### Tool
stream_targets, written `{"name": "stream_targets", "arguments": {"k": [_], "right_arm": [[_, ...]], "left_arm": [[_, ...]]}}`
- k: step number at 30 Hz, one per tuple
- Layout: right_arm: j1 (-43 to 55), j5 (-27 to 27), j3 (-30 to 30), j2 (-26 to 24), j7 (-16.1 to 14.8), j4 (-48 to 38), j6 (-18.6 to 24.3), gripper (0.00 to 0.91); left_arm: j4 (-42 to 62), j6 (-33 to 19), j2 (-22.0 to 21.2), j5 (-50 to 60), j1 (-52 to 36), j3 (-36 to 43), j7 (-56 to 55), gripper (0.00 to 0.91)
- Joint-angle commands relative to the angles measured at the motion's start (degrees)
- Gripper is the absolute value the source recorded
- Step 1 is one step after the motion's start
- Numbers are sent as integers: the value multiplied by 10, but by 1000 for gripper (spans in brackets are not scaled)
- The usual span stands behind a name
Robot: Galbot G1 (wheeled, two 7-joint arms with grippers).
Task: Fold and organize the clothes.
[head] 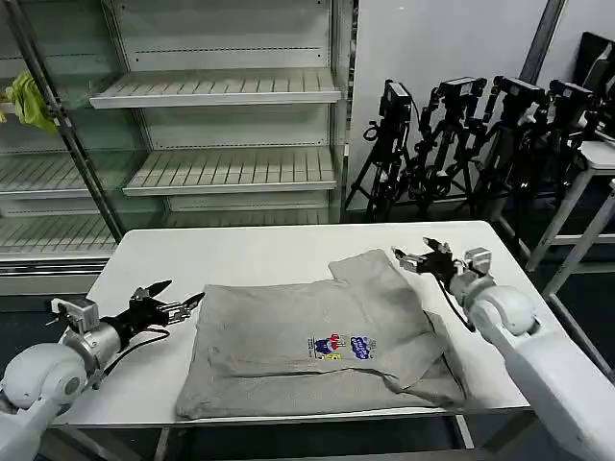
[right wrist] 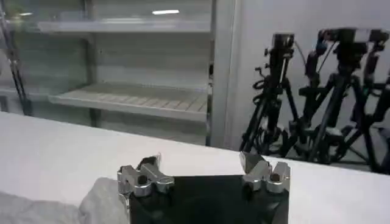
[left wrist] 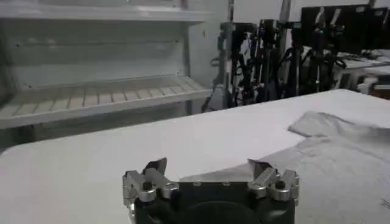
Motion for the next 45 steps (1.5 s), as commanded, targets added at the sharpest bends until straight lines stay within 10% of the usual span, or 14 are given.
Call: {"name": "stream_targets", "arguments": {"k": [1,45], "right_arm": [[99,-19,-53,92,-42,-170,-8,907],[23,-65,-25,110,-20,-143,7,887]], "left_arm": [[100,-39,-8,10,-111,115,38,907],[206,-55,-67,76,-217,235,66,826]]}}
